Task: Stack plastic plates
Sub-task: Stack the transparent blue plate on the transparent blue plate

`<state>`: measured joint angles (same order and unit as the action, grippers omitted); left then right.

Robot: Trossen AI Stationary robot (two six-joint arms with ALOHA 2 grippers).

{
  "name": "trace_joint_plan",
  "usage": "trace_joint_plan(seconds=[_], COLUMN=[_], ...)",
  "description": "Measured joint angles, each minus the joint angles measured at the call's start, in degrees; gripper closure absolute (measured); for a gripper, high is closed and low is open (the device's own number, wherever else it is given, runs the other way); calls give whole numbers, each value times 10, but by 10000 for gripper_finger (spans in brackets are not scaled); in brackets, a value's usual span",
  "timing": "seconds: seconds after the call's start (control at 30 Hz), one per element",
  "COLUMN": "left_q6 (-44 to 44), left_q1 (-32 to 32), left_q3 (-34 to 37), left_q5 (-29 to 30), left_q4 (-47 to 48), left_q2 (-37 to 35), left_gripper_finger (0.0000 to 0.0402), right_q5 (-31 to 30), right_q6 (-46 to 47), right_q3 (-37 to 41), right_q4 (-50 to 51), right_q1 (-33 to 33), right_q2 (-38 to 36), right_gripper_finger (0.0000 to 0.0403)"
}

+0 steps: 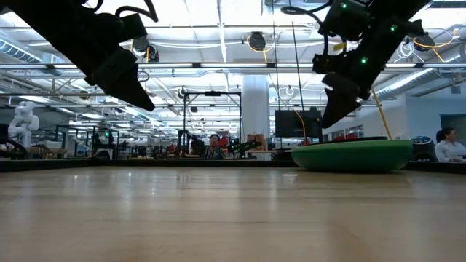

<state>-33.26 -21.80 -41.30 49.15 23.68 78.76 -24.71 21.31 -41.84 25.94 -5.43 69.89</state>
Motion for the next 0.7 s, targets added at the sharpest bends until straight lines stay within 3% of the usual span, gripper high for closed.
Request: trace_joint_plan(seconds=[0.2, 0.4, 0.7], left_q6=[0, 0, 2], left_q1=[0, 0, 1], left_q3=[0, 0, 0], left_q5=[4, 4, 5], left_q4=[0, 0, -1], left_q2=[0, 0, 0], left_gripper_finger=[188, 188, 188], right_q5=[147, 251, 265], right_q6=[17, -7, 47], right_q3=[-34, -54, -57], right_q4=[-2, 16, 117], right_q1=[15, 68, 187], right_q2=[-2, -1, 24], right_gripper_finger=[295, 300, 300])
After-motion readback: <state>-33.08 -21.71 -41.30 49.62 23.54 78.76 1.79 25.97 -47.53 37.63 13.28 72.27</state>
